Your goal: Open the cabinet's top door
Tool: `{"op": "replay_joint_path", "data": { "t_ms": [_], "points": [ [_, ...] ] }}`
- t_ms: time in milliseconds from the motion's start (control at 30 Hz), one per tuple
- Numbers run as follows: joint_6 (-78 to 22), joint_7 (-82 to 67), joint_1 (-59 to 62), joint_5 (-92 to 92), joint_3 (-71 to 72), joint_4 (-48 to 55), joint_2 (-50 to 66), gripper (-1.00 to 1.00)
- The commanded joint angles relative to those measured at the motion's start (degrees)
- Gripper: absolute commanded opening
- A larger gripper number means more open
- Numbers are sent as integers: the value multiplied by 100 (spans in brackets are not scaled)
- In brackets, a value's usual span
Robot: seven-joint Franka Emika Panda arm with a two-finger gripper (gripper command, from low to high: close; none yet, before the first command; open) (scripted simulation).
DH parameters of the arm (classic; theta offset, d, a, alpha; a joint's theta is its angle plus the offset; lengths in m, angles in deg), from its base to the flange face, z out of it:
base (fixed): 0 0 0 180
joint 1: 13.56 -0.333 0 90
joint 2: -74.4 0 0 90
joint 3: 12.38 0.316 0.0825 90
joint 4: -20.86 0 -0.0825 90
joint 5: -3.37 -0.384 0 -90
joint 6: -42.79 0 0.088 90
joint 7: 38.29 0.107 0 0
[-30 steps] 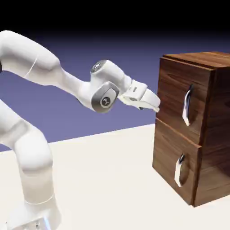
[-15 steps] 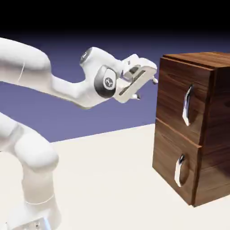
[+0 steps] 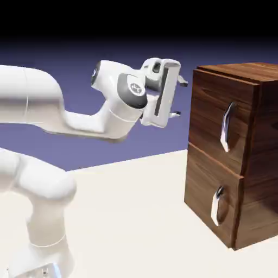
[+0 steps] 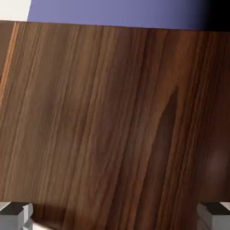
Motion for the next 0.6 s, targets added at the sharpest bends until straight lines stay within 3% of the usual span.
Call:
{"op": "replay_joint_path", "data": {
  "t_ms": [0, 567],
  "points": [
    [-21, -116, -90, 250, -109, 30, -59, 0],
    [-382, -2085, -1620, 4486, -1964, 540, -1059, 0]
  ]
}}
